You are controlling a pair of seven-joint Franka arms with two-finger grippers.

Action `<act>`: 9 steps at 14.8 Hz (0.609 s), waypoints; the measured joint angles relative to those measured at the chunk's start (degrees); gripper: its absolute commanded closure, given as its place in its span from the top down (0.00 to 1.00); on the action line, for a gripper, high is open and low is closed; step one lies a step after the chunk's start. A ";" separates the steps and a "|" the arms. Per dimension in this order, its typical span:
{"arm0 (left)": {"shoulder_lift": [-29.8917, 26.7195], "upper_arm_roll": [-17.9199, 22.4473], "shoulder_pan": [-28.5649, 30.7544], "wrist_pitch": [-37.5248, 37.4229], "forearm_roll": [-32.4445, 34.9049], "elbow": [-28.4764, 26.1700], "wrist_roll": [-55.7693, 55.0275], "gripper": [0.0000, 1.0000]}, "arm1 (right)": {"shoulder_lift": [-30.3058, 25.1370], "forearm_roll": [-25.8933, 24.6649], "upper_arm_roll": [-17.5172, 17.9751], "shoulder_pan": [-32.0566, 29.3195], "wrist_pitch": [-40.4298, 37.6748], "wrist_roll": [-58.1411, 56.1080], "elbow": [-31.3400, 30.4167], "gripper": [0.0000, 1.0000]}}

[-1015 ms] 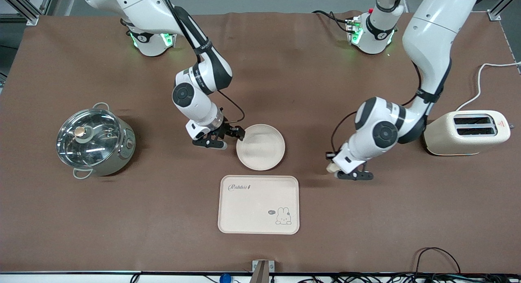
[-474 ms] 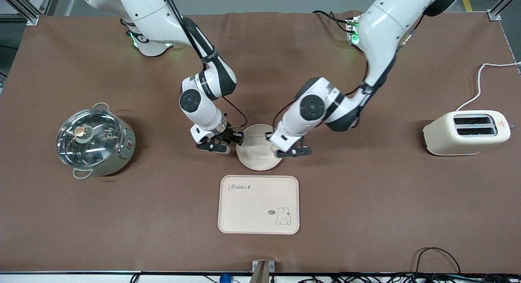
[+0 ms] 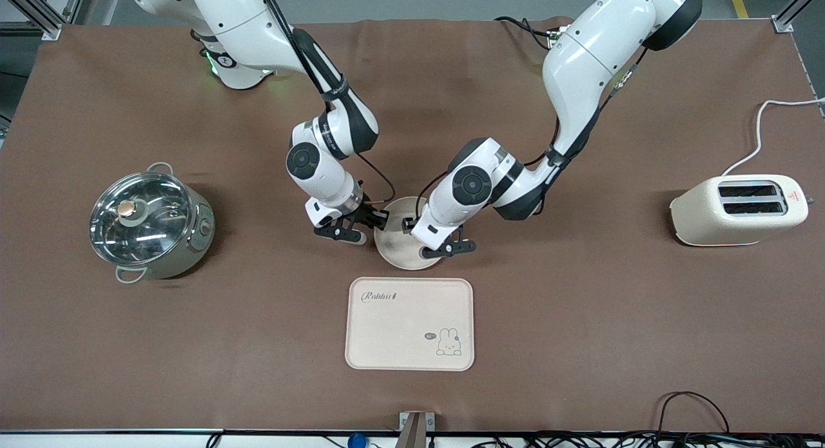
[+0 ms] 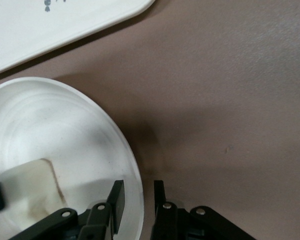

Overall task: Place bun in plate and plate on tray
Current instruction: 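Move the right gripper's plate onto the tray while the left gripper retracts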

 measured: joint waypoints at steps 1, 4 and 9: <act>-0.99 0.03 0.39 -0.97 0.00 0.76 0.00 1.00 | 0.33 0.01 0.00 0.08 0.09 0.01 0.26 0.11; -7.50 0.53 4.34 -10.40 0.62 3.99 0.99 1.00 | 0.82 0.03 0.01 0.36 0.96 0.02 0.53 0.03; -22.30 0.82 18.07 -28.67 1.60 6.08 13.85 1.00 | 0.61 0.48 0.05 0.87 1.30 0.04 1.55 0.00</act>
